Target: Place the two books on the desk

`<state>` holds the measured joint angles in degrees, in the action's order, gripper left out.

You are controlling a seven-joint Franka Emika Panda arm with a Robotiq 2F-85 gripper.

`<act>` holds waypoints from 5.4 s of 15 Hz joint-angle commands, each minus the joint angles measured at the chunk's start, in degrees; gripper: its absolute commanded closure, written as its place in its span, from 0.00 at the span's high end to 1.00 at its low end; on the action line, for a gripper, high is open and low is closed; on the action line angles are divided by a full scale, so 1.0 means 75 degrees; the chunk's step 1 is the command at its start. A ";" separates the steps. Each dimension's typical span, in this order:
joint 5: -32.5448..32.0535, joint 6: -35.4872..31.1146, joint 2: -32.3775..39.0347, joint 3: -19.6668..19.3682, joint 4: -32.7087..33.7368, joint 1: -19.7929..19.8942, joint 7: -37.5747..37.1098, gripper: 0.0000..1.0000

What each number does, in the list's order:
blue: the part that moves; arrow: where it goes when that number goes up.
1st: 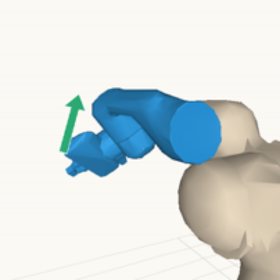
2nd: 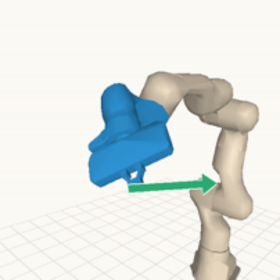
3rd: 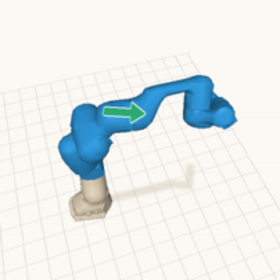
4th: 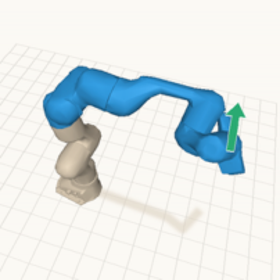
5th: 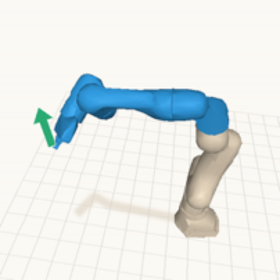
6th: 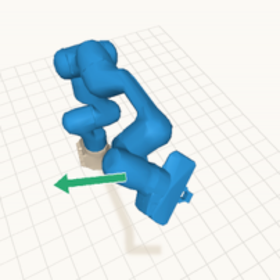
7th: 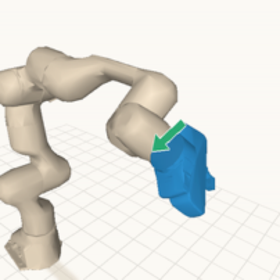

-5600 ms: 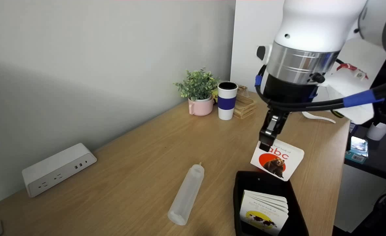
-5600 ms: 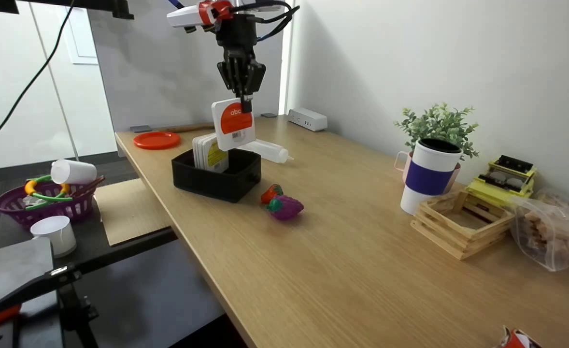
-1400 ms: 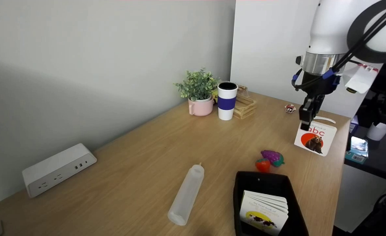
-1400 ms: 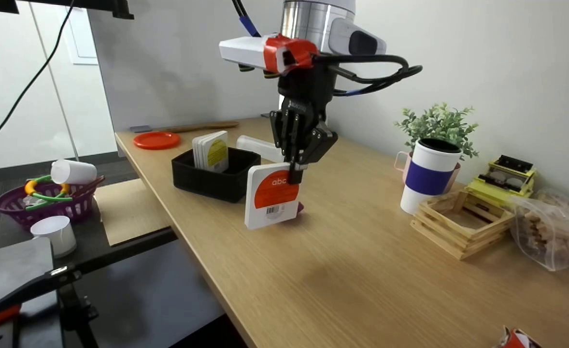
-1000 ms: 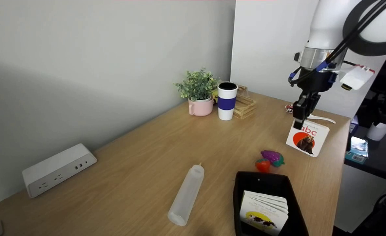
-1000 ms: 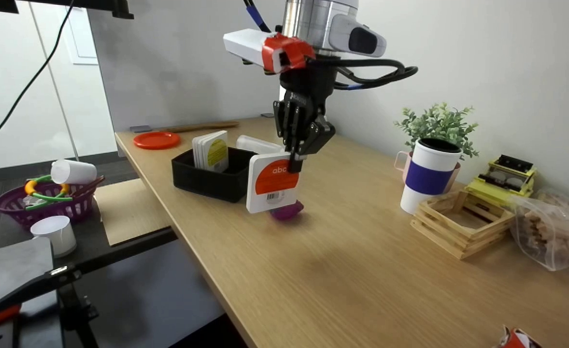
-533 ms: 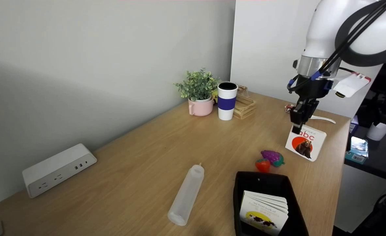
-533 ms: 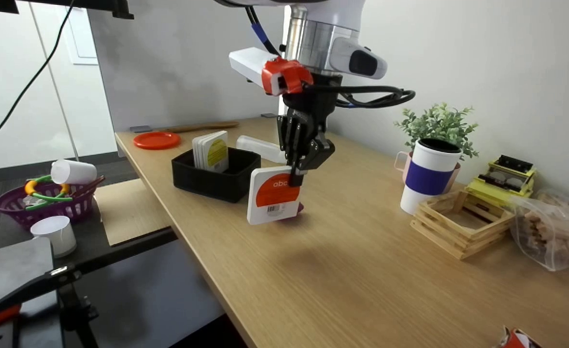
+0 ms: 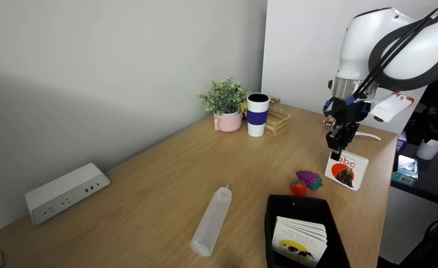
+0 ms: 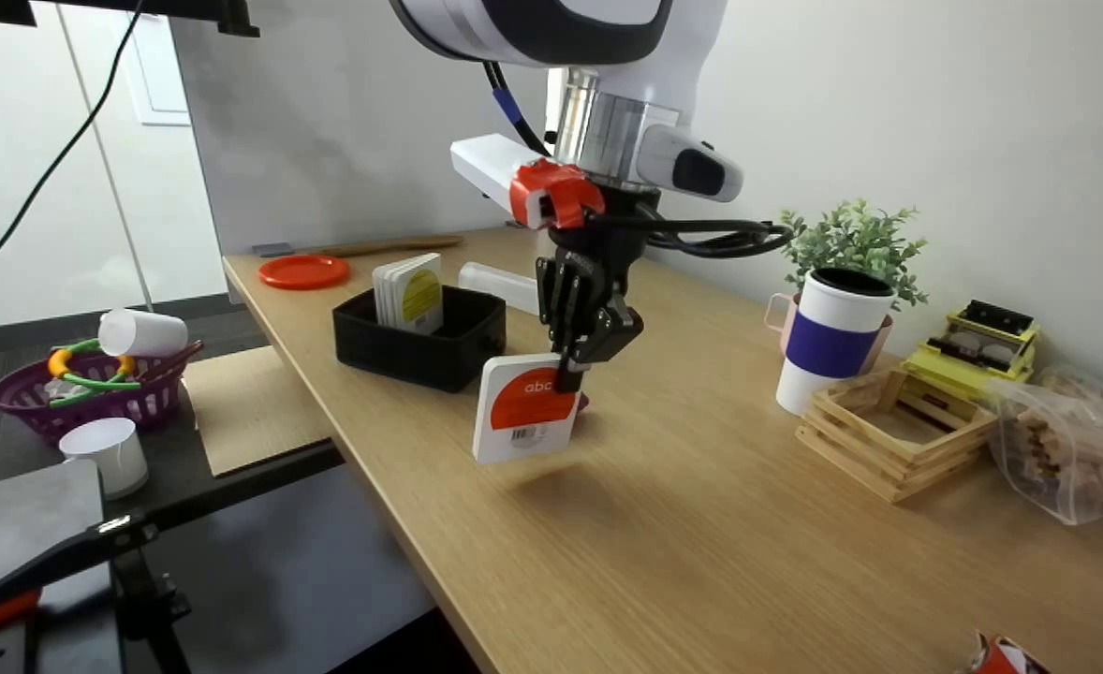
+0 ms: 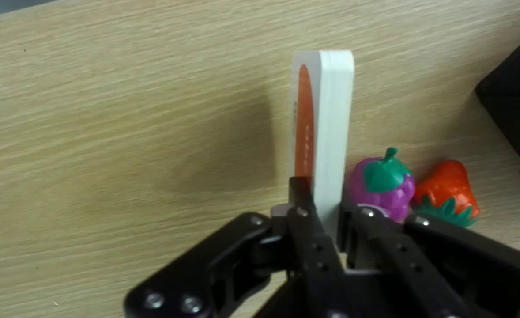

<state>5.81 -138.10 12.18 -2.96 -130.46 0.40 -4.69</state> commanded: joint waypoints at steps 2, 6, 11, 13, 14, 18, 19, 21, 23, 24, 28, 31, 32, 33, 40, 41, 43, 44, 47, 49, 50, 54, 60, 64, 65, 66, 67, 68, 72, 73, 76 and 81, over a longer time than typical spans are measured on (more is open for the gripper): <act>-0.0156 -0.0020 0.0258 0.0003 0.0206 0.0058 -0.0114 0.04; -0.0031 0.0021 0.0100 0.0064 0.0057 0.0062 -0.0018 0.14; -0.0031 0.0021 0.0100 0.0065 0.0057 0.0062 -0.0018 0.14; -0.0031 0.0021 0.0100 0.0065 0.0057 0.0062 -0.0018 0.04; -0.0034 0.0022 0.0097 0.0063 0.0056 0.0059 -0.0033 0.04; -0.0049 0.0014 0.0079 0.0056 0.0044 0.0050 -0.0074 0.04; -0.0054 0.0009 0.0080 0.0055 0.0045 0.0047 -0.0082 0.04; -0.0069 0.0019 0.0073 0.0050 0.0050 0.0040 -0.0112 0.40; -0.0068 0.0025 0.0075 0.0049 0.0058 0.0040 -0.0121 0.51; -0.0066 0.0028 0.0077 0.0050 0.0063 0.0040 -0.0122 0.60; -0.0058 0.0035 0.0071 0.0053 0.0074 0.0040 -0.0121 0.88; -0.0122 0.0036 -0.0158 0.0030 -0.0035 0.0006 -0.0268 1.00; -0.0206 0.0067 -0.0358 0.0008 -0.0127 -0.0032 -0.0420 1.00; -0.0307 0.0094 -0.0525 -0.0009 -0.0191 -0.0063 -0.0563 1.00; -0.1456 0.0602 -0.2188 0.0272 -0.0483 -0.0257 -0.1303 1.00; -0.1508 0.0711 -0.2321 0.0363 -0.0425 -0.0279 -0.1283 1.00; -0.1611 0.0864 -0.2385 0.0579 -0.0211 -0.0346 -0.1310 1.00; -0.1652 0.0941 -0.2330 0.0700 -0.0086 -0.0390 -0.1350 1.00; -0.2011 0.1011 -0.1988 0.1024 0.0236 -0.0498 -0.1637 1.00; -0.2338 0.1113 -0.1692 0.1212 0.0479 -0.0613 -0.1873 1.00; -0.2505 0.1206 -0.1525 0.1297 0.0630 -0.0687 -0.1989 1.00; -0.3106 0.1684 -0.0754 0.1481 0.1328 -0.1079 -0.2323 1.00; -0.3167 0.2376 0.0263 0.1509 0.2487 -0.1686 -0.2167 1.00; -0.2879 0.2599 0.0733 0.1497 0.3018 -0.1906 -0.2048 1.00; -0.2874 0.2650 0.0744 0.1477 0.3057 -0.1939 -0.2034 1.00; -0.3000 0.2319 0.0529 0.1422 0.2697 -0.1961 -0.2218 1.00; -0.3000 0.2317 0.0580 0.1418 0.2743 -0.1982 -0.2222 1.00; -0.3000 0.2314 0.0592 0.1416 0.2742 -0.1988 -0.2225 1.00; -0.2888 0.2070 0.0487 0.1425 0.2546 -0.1914 -0.2116 1.00; -0.2771 0.1797 0.0521 0.1468 0.2478 -0.1860 -0.1915 1.00; -0.2255 0.1310 0.0815 0.1591 0.2552 -0.1800 -0.1237 1.00; -0.1000 0.1149 0.1157 0.1849 0.2564 -0.1705 0.0160 1.00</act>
<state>-6.17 -128.45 19.57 9.12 -111.07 -13.82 -9.27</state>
